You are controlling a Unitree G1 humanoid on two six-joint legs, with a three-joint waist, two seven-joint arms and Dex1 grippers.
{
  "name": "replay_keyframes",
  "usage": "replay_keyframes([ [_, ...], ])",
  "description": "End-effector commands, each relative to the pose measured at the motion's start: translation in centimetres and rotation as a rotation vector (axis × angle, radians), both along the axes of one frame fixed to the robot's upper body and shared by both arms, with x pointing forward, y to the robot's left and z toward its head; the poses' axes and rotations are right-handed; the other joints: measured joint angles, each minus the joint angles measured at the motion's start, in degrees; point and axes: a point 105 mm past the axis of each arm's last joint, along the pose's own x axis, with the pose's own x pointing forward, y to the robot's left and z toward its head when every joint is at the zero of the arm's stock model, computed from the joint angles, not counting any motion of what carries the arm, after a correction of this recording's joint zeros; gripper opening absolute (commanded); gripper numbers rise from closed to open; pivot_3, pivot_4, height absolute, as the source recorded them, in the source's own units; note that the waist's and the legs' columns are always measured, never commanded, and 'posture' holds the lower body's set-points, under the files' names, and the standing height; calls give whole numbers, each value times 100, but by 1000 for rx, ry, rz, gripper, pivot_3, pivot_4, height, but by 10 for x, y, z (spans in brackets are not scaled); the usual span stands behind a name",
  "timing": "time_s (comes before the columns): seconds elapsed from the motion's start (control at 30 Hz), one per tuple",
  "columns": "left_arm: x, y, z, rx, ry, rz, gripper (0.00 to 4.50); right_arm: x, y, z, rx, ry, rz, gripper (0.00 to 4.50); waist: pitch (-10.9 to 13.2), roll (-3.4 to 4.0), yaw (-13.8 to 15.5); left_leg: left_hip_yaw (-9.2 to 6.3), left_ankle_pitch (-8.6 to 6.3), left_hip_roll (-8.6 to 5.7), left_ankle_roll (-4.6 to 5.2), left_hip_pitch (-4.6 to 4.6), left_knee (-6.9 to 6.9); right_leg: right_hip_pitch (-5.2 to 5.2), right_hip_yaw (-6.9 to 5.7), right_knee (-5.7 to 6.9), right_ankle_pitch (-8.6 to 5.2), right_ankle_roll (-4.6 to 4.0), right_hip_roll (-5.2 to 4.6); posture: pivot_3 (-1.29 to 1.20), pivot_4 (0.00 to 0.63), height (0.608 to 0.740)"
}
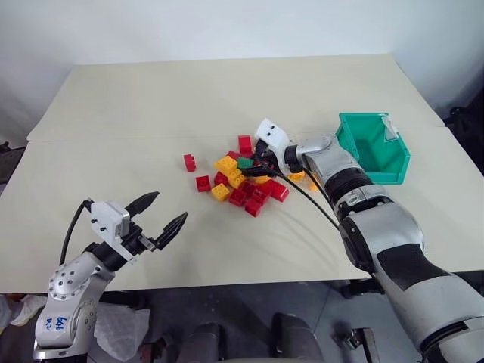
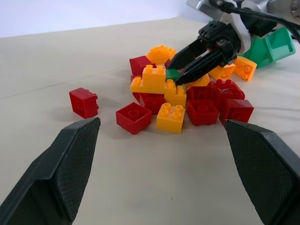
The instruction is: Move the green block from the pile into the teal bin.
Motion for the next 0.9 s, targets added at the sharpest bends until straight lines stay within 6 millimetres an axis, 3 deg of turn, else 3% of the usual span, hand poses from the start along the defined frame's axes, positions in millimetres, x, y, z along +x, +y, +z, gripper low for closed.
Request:
replay_keyframes([
  [0.03,-4,1,13,12,-57,1,4500,-1,6,4,-2,-26,24,2501,0,0,0,0,0,0,0,0,0,0,0,0,0,0,0,0,150,740],
  [0.07,-4,1,13,12,-57,1,4500,0,6,4,-2,-35,21,2501,0,0,0,0,0,0,0,0,0,0,0,0,0,0,0,0,150,740],
  [0.2,-5,1,13,14,-56,0,4500,3,4,11,31,-70,0,1447,0,0,-2,0,0,0,0,0,1,0,0,0,0,0,0,0,150,740],
  [0.37,-6,-4,14,9,-58,-37,4500,1,2,51,204,-157,65,1452,1,2,-1,0,0,0,0,0,0,0,0,0,0,0,0,0,150,740],
  [0.43,-5,-12,16,7,-64,-95,4500,-4,-12,77,320,-195,108,1452,4,5,36,0,0,-1,0,-3,1,0,0,-2,0,0,0,0,150,740],
  [0.5,-4,-17,17,11,-65,-121,4500,-8,-20,87,359,-220,131,1452,4,4,54,-4,0,-2,0,-9,5,0,-5,-6,0,0,-1,0,150,740],
  [0.67,-2,-58,29,10,-81,-361,4500,-23,-114,110,416,-368,-40,1452,2,2,195,-22,-2,-6,1,-12,16,16,-19,-14,1,2,-3,0,150,740],
  [0.77,-6,-73,31,28,-77,-461,4500,-31,-153,108,393,-390,-169,1452,4,3,193,-6,-2,-10,3,-15,12,9,-16,-18,2,3,-6,0,150,740],
  [0.9,-7,-96,33,48,-77,-604,4500,-46,-230,98,342,-426,-476,1452,6,8,181,23,-2,-4,3,-10,1,8,-16,-25,1,3,0,0,150,740],
])
